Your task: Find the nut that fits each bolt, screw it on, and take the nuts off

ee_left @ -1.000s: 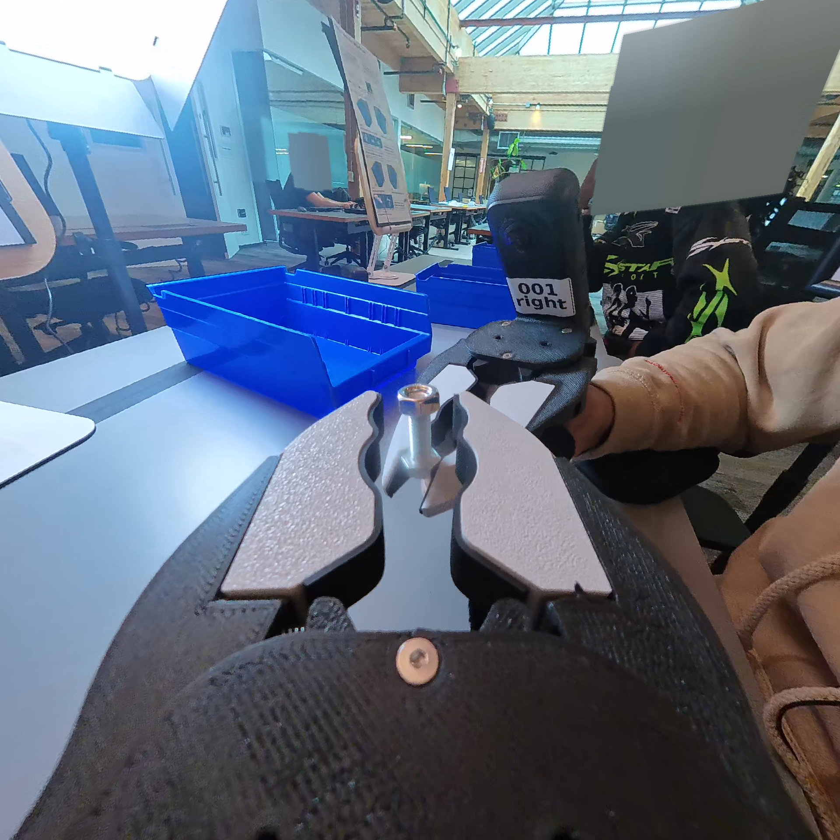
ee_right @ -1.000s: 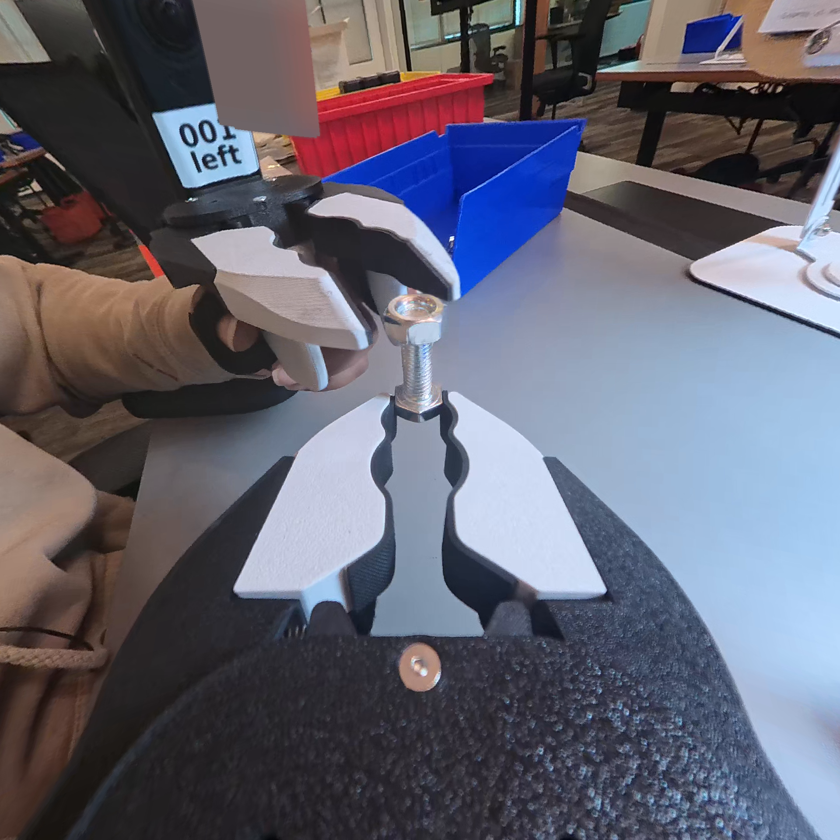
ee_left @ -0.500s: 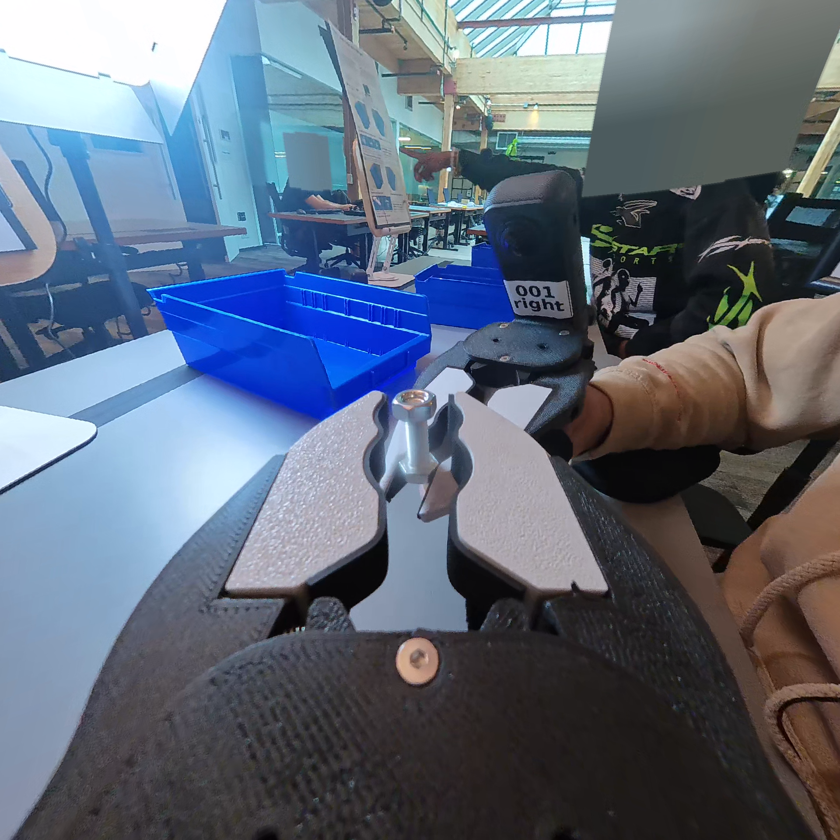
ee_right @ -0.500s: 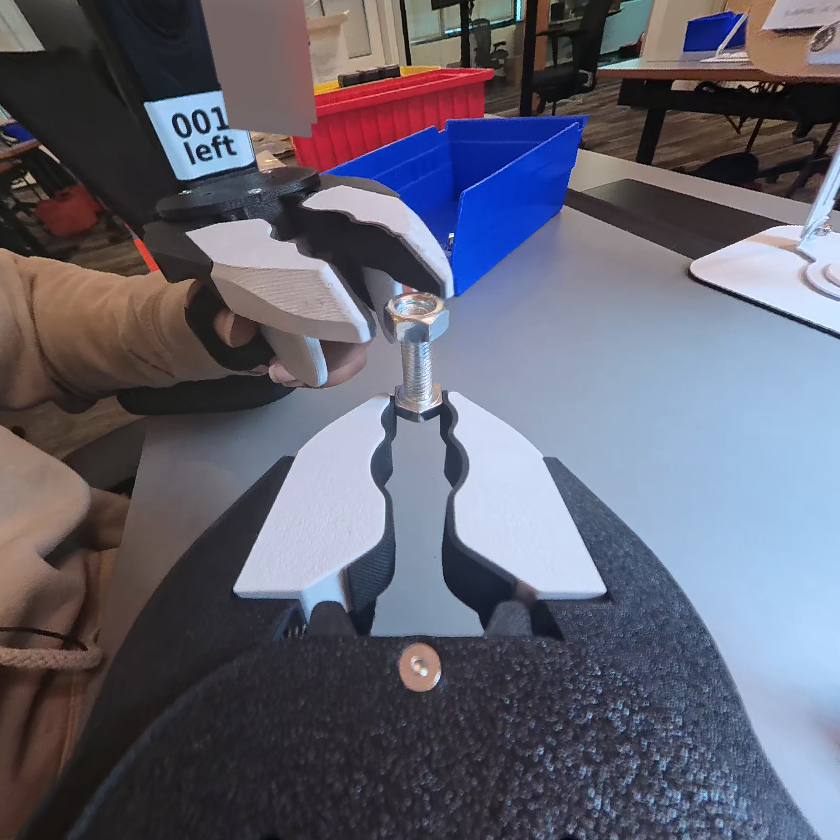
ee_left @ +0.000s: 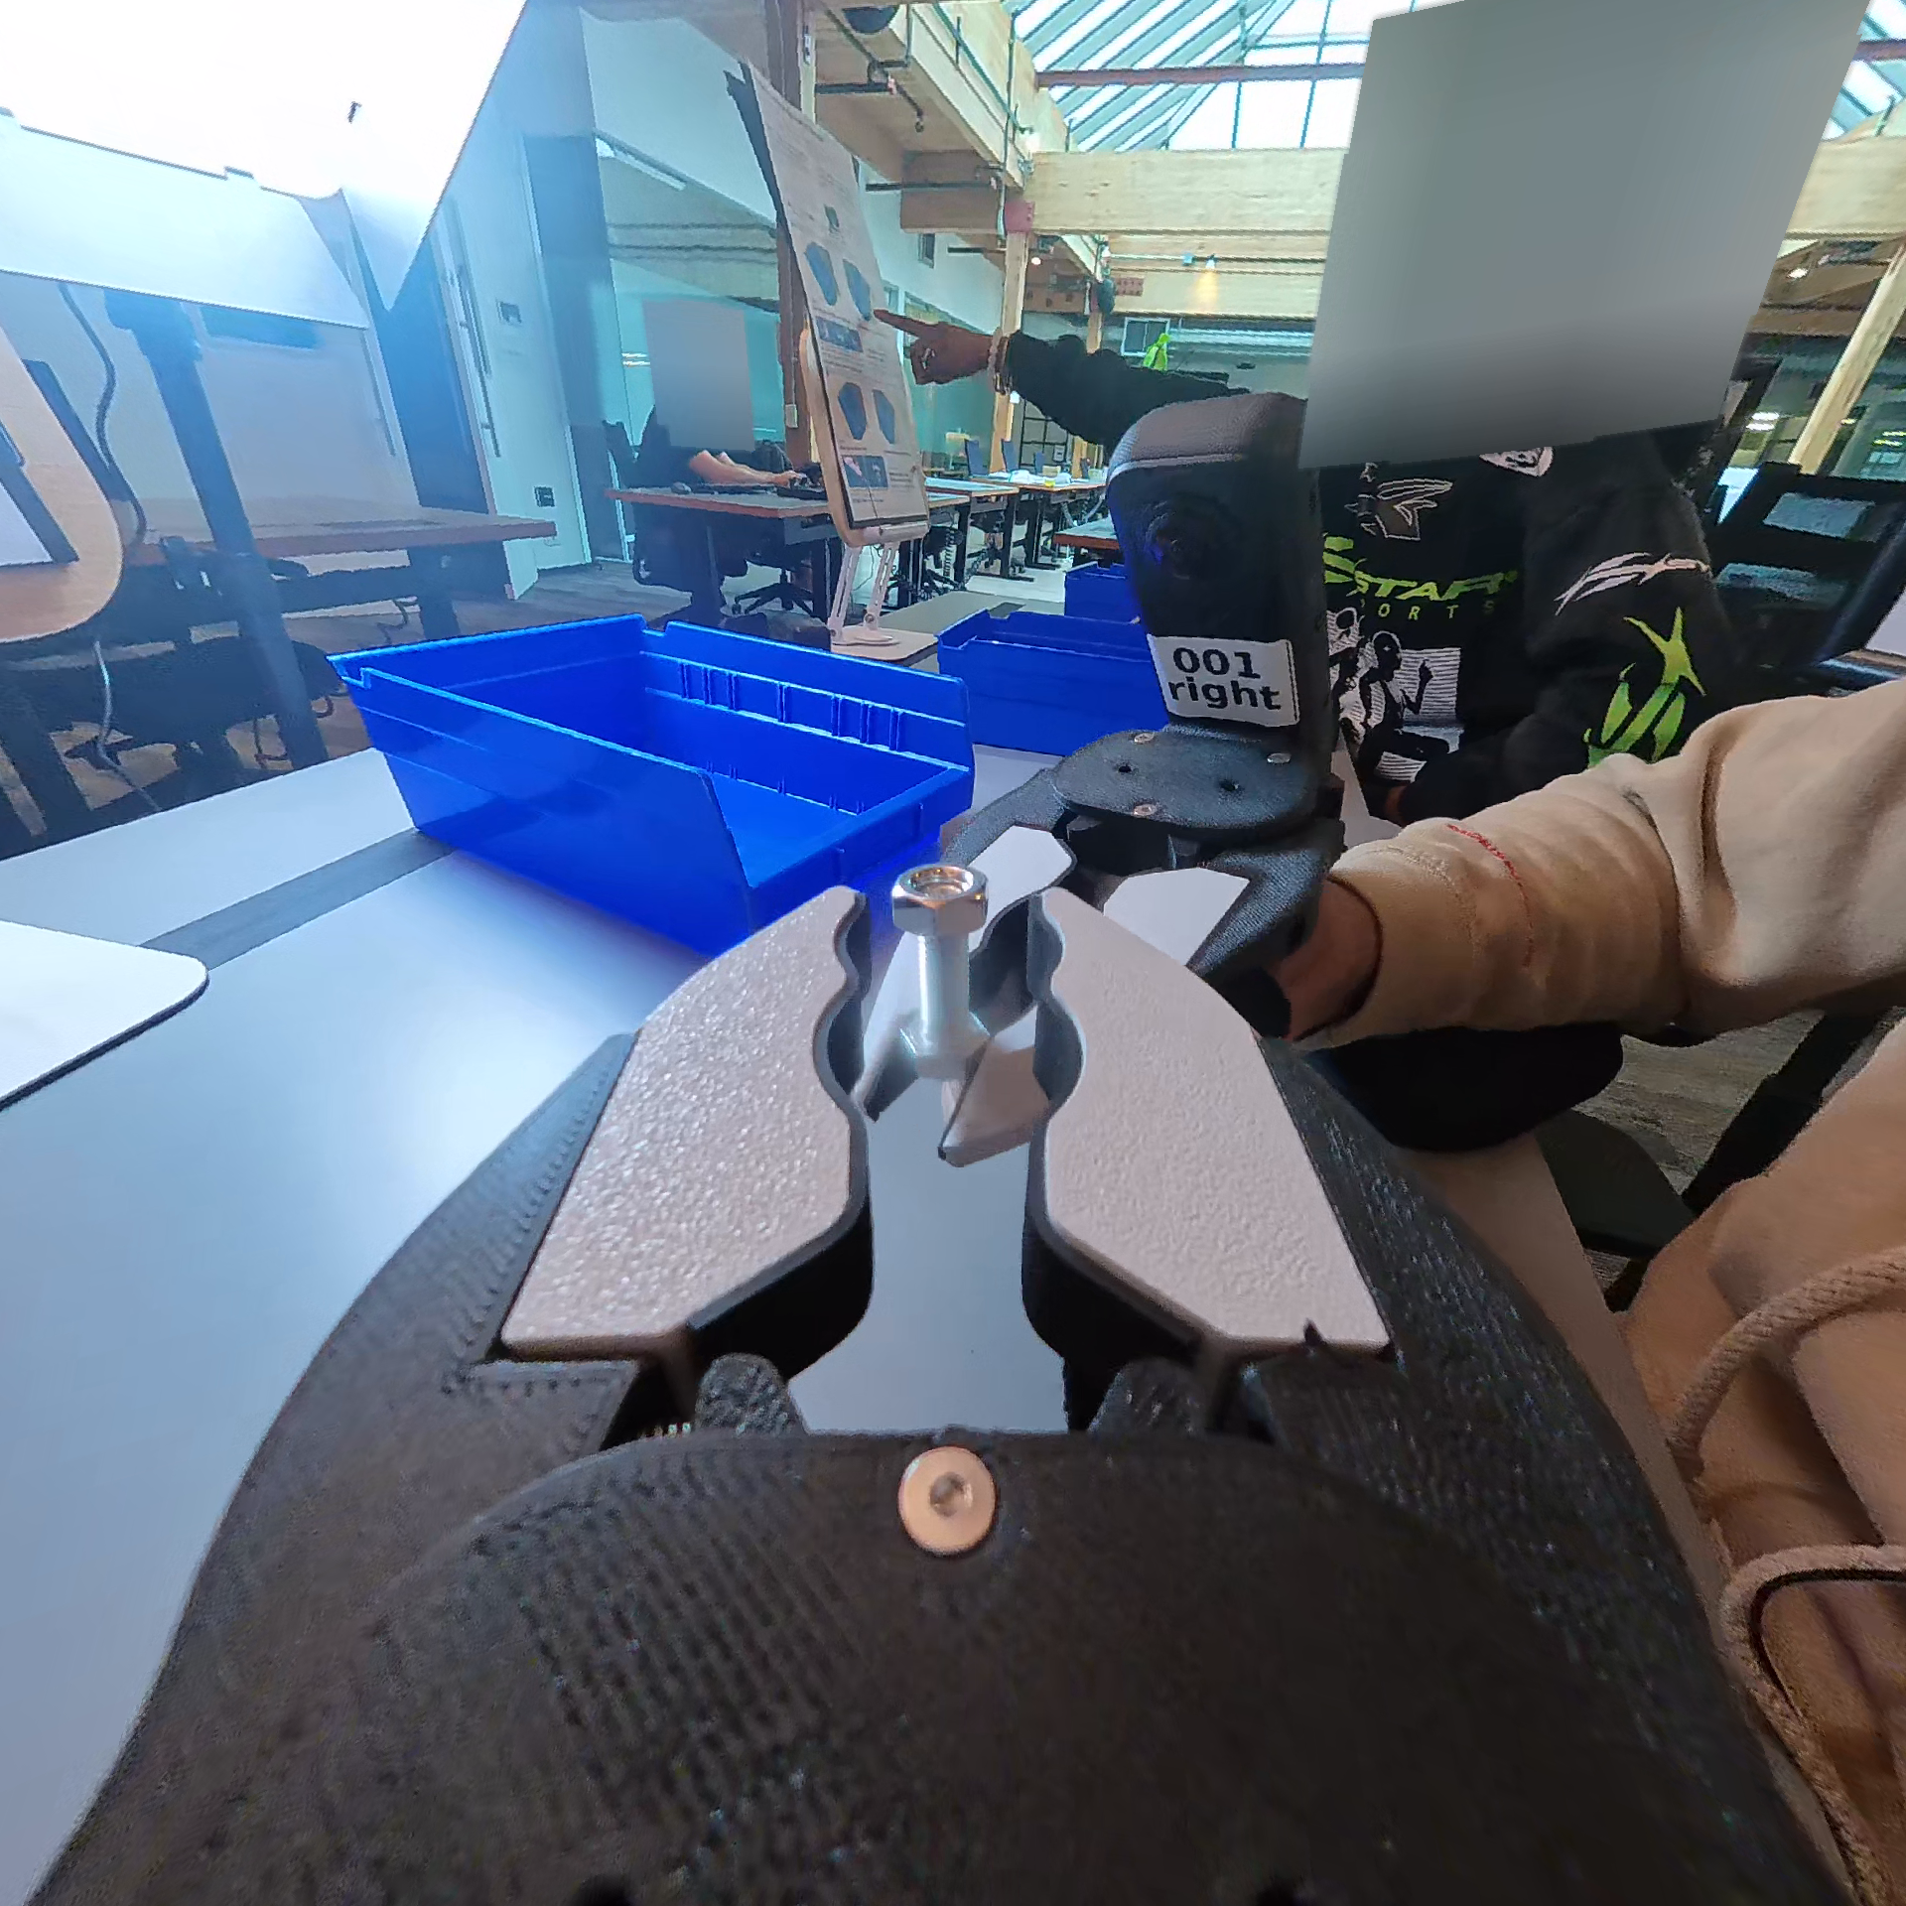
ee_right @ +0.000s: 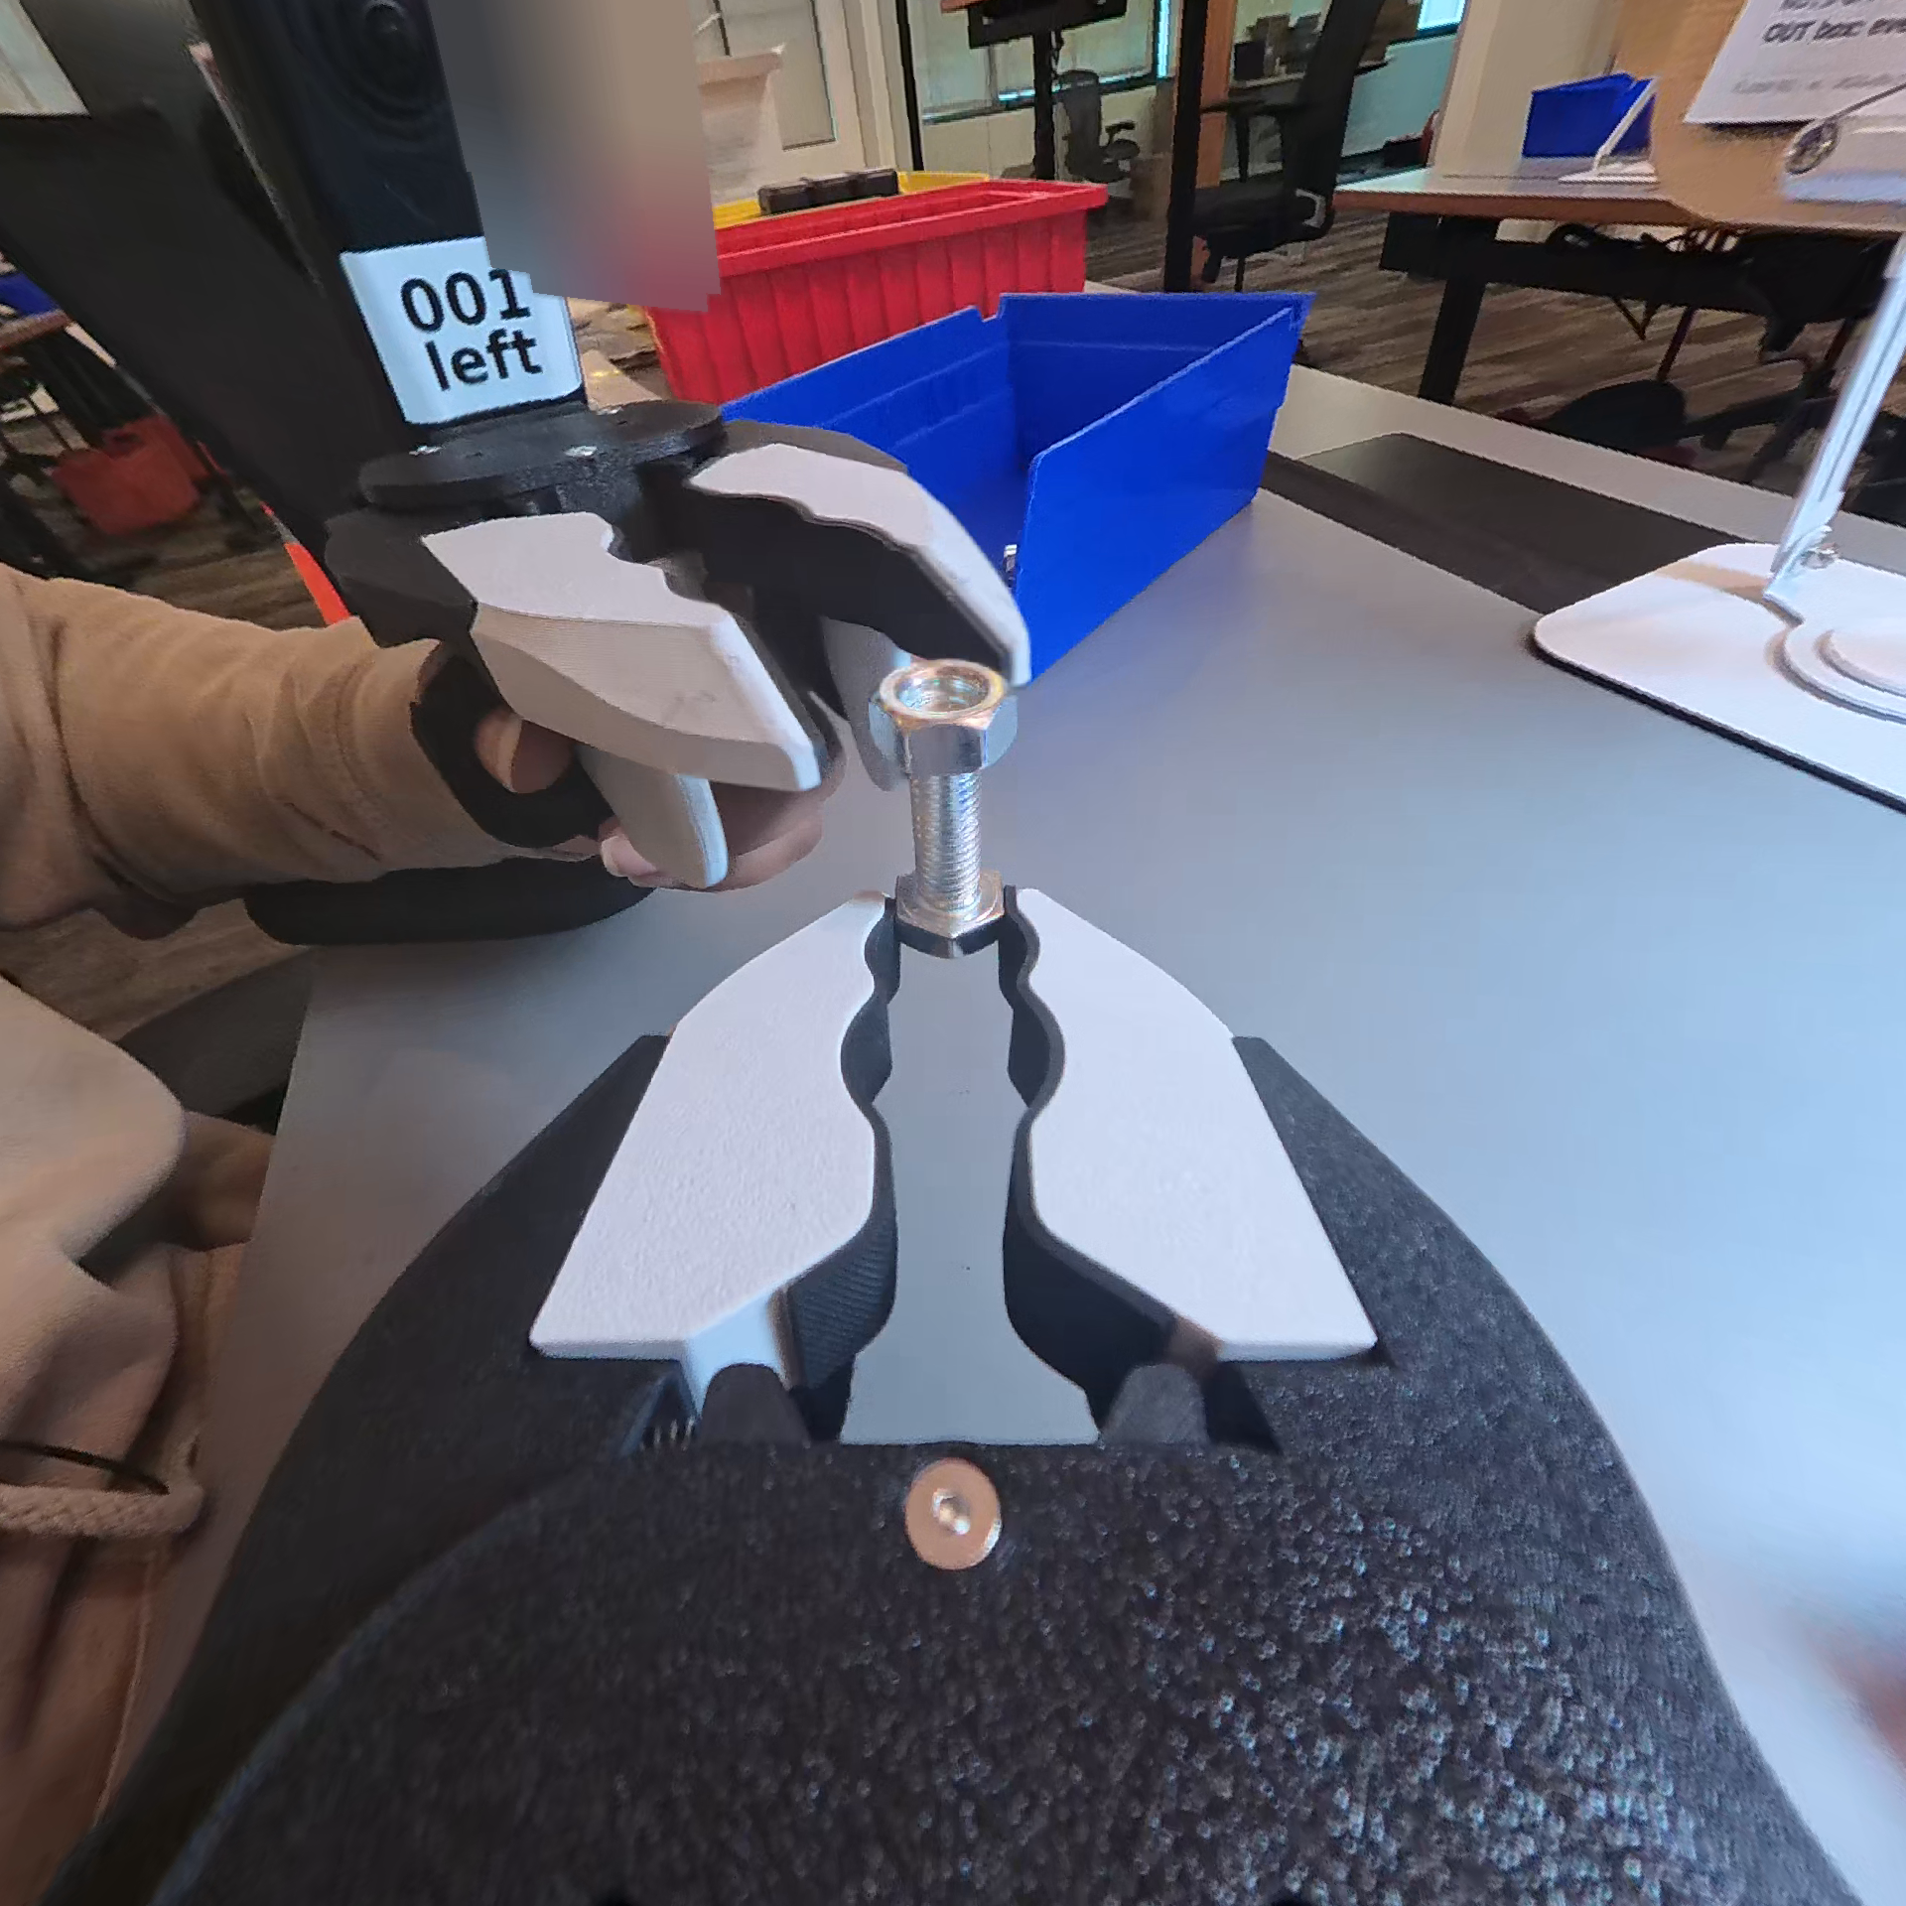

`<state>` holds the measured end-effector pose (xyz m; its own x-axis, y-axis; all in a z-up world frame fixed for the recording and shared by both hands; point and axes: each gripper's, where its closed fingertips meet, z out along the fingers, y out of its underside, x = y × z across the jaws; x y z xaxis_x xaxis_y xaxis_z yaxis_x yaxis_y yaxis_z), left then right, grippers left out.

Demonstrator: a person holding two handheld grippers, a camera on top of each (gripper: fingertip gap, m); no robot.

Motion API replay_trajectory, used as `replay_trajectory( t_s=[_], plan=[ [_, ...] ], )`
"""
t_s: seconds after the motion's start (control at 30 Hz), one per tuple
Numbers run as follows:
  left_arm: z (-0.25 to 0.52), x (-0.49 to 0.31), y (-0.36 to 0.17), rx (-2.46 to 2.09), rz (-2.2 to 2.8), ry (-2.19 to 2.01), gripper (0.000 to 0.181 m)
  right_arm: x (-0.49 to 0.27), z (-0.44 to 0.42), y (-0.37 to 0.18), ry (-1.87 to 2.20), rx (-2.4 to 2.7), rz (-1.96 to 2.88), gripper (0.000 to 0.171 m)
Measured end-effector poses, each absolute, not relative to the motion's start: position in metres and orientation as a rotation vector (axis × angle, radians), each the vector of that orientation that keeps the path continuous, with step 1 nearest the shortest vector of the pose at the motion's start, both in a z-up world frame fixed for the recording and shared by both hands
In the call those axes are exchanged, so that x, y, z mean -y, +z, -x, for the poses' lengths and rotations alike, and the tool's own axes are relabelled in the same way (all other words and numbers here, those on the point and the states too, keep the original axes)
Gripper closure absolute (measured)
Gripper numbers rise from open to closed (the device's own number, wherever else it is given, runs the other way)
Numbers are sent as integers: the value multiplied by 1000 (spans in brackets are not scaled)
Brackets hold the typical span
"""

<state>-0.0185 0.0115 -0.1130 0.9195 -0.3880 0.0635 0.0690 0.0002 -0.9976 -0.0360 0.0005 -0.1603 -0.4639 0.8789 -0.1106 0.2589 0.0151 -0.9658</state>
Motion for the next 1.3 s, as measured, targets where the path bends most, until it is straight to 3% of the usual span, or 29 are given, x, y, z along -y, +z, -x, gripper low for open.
replay_trajectory(
  t_s=[0.37, 0.63, 1.3],
  plan=[
    [17, -8, -109, -276, 1506, -361, 163, -7, 37, -157, 1482, 1724, 1179, 153],
    [17, -11, -113, -264, 1523, -361, 154, 1, 35, -158, 1493, 1747, 1157, 153],
    [14, -9, -111, -283, 1518, -352, 156, -2, 36, -158, 1501, 1731, 1174, 153]
  ],
)
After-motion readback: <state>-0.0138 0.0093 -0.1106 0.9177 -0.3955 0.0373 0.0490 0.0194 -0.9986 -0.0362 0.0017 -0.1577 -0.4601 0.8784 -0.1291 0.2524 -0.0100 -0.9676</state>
